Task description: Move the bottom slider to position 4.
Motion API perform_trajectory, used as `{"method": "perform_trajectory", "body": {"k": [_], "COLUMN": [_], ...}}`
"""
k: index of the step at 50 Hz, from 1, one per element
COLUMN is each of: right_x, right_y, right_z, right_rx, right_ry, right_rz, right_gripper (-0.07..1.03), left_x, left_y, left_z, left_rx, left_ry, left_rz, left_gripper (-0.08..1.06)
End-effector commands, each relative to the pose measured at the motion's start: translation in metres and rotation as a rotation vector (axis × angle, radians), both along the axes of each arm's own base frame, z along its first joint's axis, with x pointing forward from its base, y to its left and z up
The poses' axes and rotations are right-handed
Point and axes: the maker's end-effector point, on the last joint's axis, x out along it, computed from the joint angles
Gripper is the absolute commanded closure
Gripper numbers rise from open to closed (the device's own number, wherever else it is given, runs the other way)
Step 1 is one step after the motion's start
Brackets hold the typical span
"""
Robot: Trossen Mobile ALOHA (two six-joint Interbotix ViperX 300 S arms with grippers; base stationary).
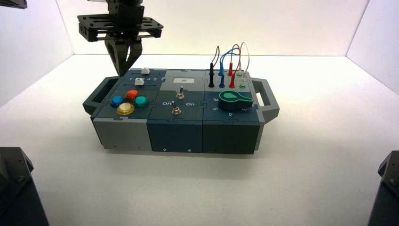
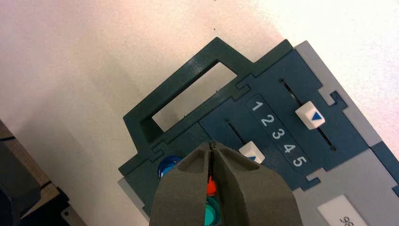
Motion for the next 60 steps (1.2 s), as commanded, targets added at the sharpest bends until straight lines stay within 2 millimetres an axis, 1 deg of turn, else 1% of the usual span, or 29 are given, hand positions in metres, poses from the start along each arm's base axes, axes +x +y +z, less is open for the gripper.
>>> {"method": "perform_trajectory", "body": {"k": [1, 8, 10, 15, 32, 60], "right_x": [0.006, 0.010, 0.012, 0.016, 0.030, 0.028], "right_y": [0.010, 0.008, 0.006, 0.002, -0.007, -0.009], "right_z": [0.022, 0.017, 0.012, 0.010, 0.010, 0.003], "right_rx": [0.046, 0.038, 0.028, 0.022, 0.021, 0.010], "right_ry": [-0.031, -0.029, -0.027, -0.027, -0.028, -0.017], "right_rz": [0.001, -0.003, -0.007, -0.016, -0.045, -0.046], "right_gripper": [0.98, 0.98, 0.98, 0.98, 0.98, 0.98], "left_x": [0.005, 0.005, 0.005, 0.005, 0.005, 0.005], "left_y": [0.003, 0.003, 0.003, 0.003, 0.003, 0.003], "left_z": [0.009, 0.010, 0.011, 0.010, 0.010, 0.010], "left_rx": [0.006, 0.006, 0.006, 0.006, 0.006, 0.007], "left_ry": [-0.020, -0.023, -0.024, -0.020, -0.023, -0.023], "left_rz": [0.007, 0.007, 0.007, 0.007, 0.007, 0.007], "left_gripper": [1.01, 1.01, 1.01, 1.01, 1.01, 1.01]}}
